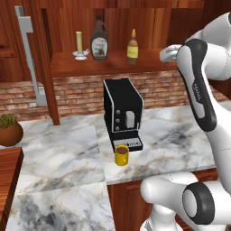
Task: Pick the syrup bottle and honey bottle from the cabinet and place them next to the mug.
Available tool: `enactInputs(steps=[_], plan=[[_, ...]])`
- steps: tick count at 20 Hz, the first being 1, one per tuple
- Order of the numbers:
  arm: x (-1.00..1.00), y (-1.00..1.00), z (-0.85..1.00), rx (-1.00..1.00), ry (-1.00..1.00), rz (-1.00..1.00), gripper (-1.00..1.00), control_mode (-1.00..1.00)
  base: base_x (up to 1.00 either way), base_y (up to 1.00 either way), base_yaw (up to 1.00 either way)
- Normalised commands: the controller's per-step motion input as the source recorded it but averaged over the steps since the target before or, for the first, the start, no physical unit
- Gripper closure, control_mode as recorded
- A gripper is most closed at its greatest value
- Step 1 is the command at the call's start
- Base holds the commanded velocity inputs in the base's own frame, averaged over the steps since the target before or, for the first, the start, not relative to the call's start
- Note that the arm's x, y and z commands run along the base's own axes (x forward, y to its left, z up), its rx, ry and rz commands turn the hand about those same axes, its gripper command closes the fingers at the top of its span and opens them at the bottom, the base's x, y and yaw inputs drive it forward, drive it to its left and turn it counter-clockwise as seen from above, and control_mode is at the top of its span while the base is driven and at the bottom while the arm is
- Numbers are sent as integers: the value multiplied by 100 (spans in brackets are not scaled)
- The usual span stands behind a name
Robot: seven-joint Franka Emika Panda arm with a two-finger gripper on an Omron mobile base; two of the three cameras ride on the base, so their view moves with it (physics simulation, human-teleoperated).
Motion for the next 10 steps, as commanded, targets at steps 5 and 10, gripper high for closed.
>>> enactInputs(steps=[5,10], plan=[[13,41,9,0,-8,0,-100,-100,0,0,0],[0,38,0,0,-18,-2,-100,-100,0,0,0]])
